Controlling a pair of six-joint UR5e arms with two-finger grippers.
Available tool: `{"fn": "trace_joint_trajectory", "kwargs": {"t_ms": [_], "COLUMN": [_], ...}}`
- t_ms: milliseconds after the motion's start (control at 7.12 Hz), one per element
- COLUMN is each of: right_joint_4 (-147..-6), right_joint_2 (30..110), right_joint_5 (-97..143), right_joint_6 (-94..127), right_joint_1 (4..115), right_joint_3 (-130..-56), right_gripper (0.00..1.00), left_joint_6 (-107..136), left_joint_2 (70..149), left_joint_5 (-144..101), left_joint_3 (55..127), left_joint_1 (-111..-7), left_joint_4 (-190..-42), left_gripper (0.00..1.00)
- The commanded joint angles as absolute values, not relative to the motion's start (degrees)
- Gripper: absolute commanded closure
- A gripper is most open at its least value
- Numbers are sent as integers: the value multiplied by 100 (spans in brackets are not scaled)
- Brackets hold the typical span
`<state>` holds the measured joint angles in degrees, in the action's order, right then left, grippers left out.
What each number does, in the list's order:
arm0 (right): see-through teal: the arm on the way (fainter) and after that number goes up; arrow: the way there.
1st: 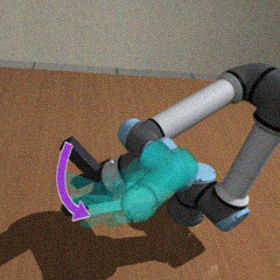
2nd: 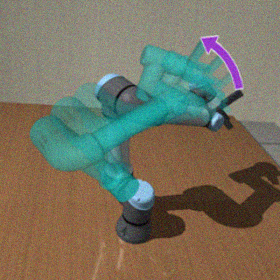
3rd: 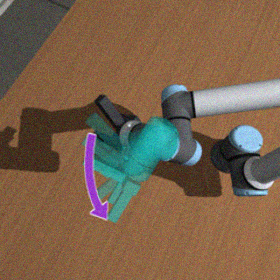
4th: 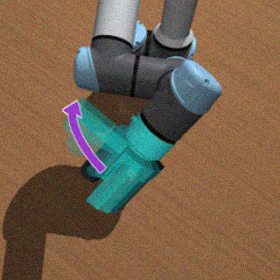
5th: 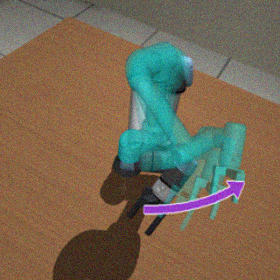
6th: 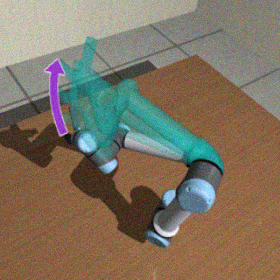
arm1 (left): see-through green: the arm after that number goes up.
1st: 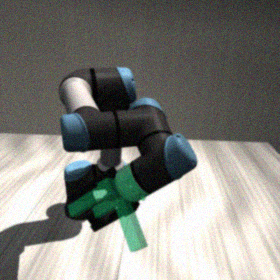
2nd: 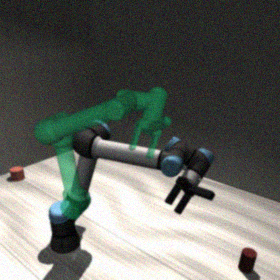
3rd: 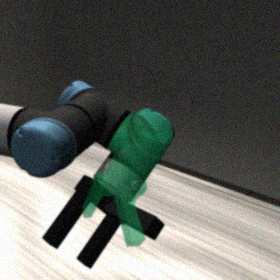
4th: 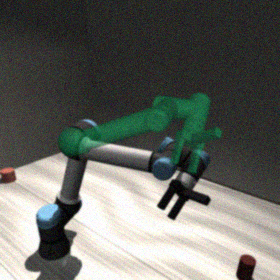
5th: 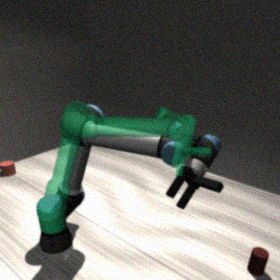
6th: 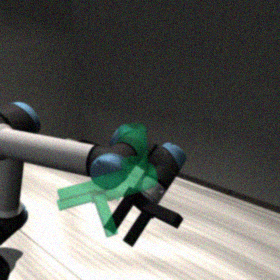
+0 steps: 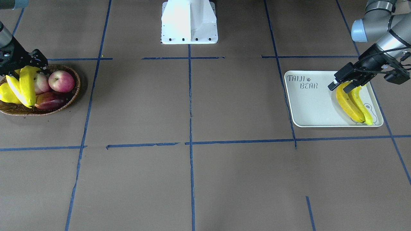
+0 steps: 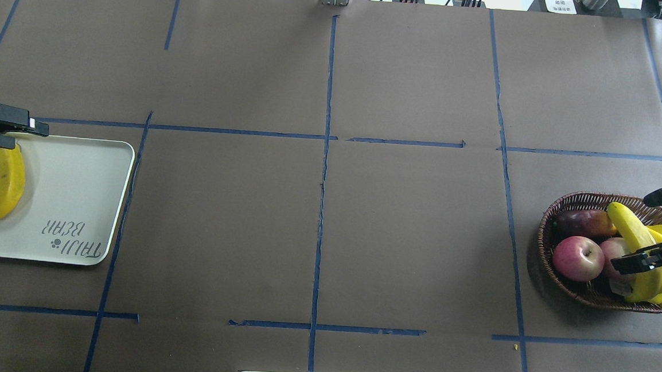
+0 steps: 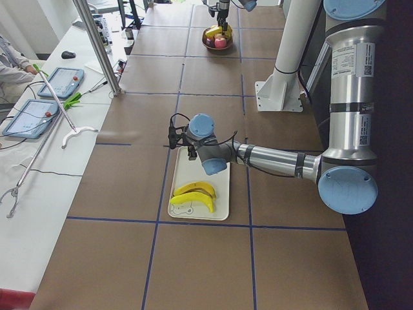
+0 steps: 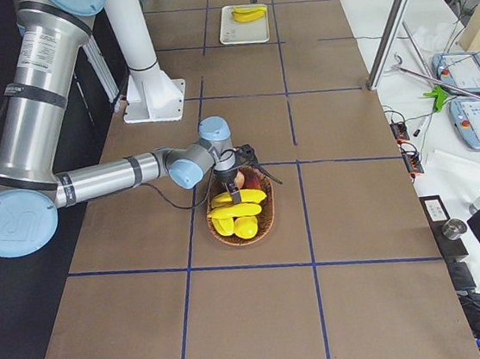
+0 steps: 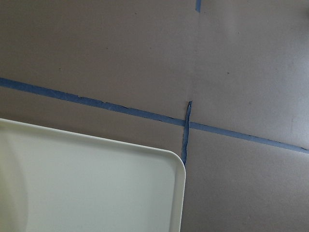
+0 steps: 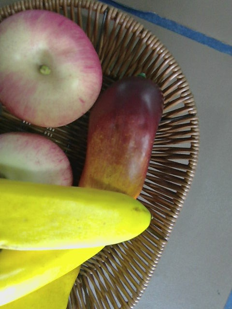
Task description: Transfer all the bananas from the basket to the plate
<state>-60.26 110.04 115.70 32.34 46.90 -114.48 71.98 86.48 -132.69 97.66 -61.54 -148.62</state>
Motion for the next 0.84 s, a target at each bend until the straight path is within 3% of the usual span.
{"fn": "trace_joint_trajectory", "kwargs": {"t_ms": [0, 140, 702], "right_joint_4": [-6047, -6038, -6012], "right_joint_2": [11004, 11004, 11004], "right_joint_5": [11575, 11575, 11707], "right_joint_6": [3226, 3226, 3208], "right_joint_1": [4685, 4693, 4737], "right_joint_3": [-11408, -11408, -11661], "right_gripper": [50, 58, 70], "left_joint_6": [7198, 7198, 7198], "left_joint_2": [8648, 8648, 8657], "left_joint_5": [-13263, -13263, -13271], "left_joint_3": [9765, 9765, 9765], "left_joint_1": [-6152, -6152, -6144], "left_joint_4": [-14862, -14862, -14862], "left_gripper": [0, 0, 0]}}
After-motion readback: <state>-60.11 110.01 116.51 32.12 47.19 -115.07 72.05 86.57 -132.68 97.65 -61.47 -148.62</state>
